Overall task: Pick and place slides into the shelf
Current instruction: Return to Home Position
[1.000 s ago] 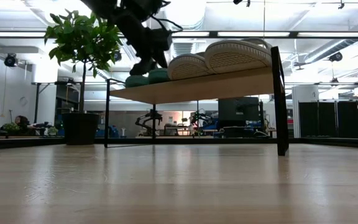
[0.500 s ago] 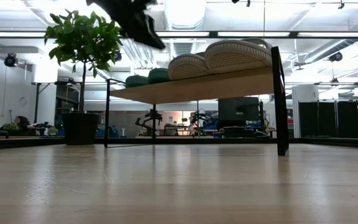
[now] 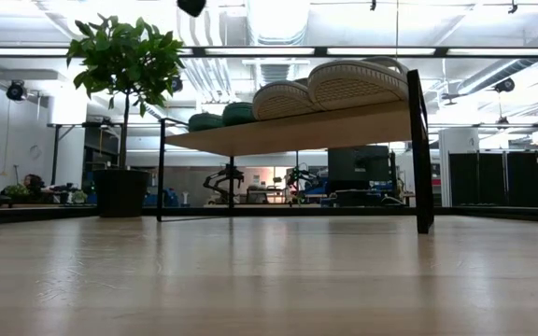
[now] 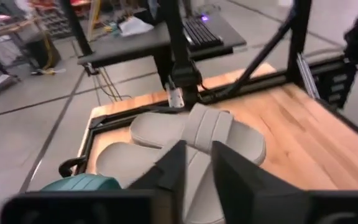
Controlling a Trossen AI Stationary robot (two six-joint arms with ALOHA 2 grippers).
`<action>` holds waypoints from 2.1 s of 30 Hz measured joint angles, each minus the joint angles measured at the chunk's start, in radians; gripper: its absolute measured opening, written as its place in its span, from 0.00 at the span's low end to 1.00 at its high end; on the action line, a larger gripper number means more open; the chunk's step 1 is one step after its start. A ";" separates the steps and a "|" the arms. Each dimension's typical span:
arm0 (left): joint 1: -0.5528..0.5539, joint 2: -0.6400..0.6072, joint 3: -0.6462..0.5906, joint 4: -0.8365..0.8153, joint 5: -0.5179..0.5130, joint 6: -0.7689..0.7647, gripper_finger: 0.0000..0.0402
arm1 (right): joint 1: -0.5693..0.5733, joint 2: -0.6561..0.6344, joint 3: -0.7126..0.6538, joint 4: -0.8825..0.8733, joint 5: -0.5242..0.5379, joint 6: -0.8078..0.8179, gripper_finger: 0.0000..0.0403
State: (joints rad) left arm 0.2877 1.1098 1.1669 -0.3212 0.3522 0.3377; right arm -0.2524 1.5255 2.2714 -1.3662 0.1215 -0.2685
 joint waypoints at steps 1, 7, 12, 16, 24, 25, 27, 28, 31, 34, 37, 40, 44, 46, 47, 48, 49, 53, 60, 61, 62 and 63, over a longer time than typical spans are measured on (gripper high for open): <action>-0.012 -0.017 -0.025 0.019 -0.026 -0.016 0.11 | 0.013 -0.019 -0.031 0.026 0.001 0.003 0.17; -0.145 -0.138 -0.236 0.207 -0.341 -0.068 0.03 | 0.050 -0.141 -0.291 0.174 0.004 0.010 0.17; -0.259 -0.256 -0.391 0.356 -0.426 -0.074 0.03 | 0.049 -0.257 -0.535 0.320 0.007 0.032 0.17; -0.290 -0.375 -0.491 0.326 -0.505 -0.073 0.03 | 0.054 -0.351 -0.706 0.432 0.009 0.035 0.17; -0.290 -0.614 -0.625 0.274 -0.456 -0.122 0.03 | 0.054 -0.497 -0.965 0.602 0.010 0.067 0.17; -0.289 -0.627 -0.633 0.277 -0.438 -0.122 0.03 | 0.054 -0.510 -0.989 0.616 0.010 0.066 0.17; -0.287 -0.641 -0.644 0.266 -0.411 -0.118 0.03 | 0.054 -0.533 -1.032 0.657 0.010 0.062 0.17; -0.287 -0.646 -0.652 0.258 -0.411 -0.118 0.03 | 0.054 -0.543 -1.050 0.677 0.010 0.062 0.17; -0.275 -0.656 -0.681 0.264 -0.412 -0.114 0.03 | 0.054 -0.565 -1.096 0.717 0.010 0.061 0.17; -0.255 -0.690 -0.712 0.252 -0.410 -0.101 0.03 | 0.054 -0.580 -1.137 0.743 0.010 0.060 0.17; -0.232 -0.749 -0.746 0.256 -0.382 -0.098 0.01 | 0.054 -0.595 -1.177 0.784 0.010 0.055 0.17; -0.212 -0.801 -0.770 0.215 -0.373 -0.123 0.00 | 0.054 -0.608 -1.205 0.801 0.010 0.048 0.17; -0.210 -0.881 -0.773 0.110 -0.379 -0.134 0.00 | 0.054 -0.619 -1.229 0.803 0.010 0.049 0.17; -0.210 -0.921 -0.781 0.085 -0.414 -0.175 0.00 | 0.054 -0.623 -1.238 0.805 0.010 0.050 0.17; -0.210 -0.933 -0.792 0.089 -0.422 -0.193 0.00 | 0.054 -0.624 -1.242 0.803 0.010 0.052 0.17; -0.210 -0.943 -0.809 0.094 -0.424 -0.203 0.00 | 0.054 -0.627 -1.245 0.802 0.010 0.055 0.17; -0.210 -0.952 -0.832 0.091 -0.423 -0.211 0.00 | 0.054 -0.629 -1.246 0.802 0.010 0.058 0.17; -0.211 -0.980 -0.909 0.152 -0.460 -0.223 0.00 | 0.054 -0.637 -1.250 0.809 0.010 0.059 0.16; -0.234 -1.048 -1.064 0.213 -0.463 -0.273 0.00 | 0.063 -0.668 -1.320 0.850 -0.076 0.158 0.17; -0.237 -1.060 -1.085 0.209 -0.467 -0.279 0.00 | 0.070 -0.675 -1.354 0.893 -0.095 0.166 0.17; -0.239 -1.073 -1.101 0.225 -0.468 -0.279 0.00 | 0.080 -0.681 -1.392 0.953 -0.114 0.168 0.16; -0.239 -1.086 -1.111 0.251 -0.467 -0.276 0.00 | 0.090 -0.689 -1.435 1.025 -0.140 0.165 0.16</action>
State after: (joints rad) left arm 0.0486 0.0242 0.0558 -0.0706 -0.1150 0.0615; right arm -0.1629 0.8368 0.8361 -0.3416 -0.0190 -0.1036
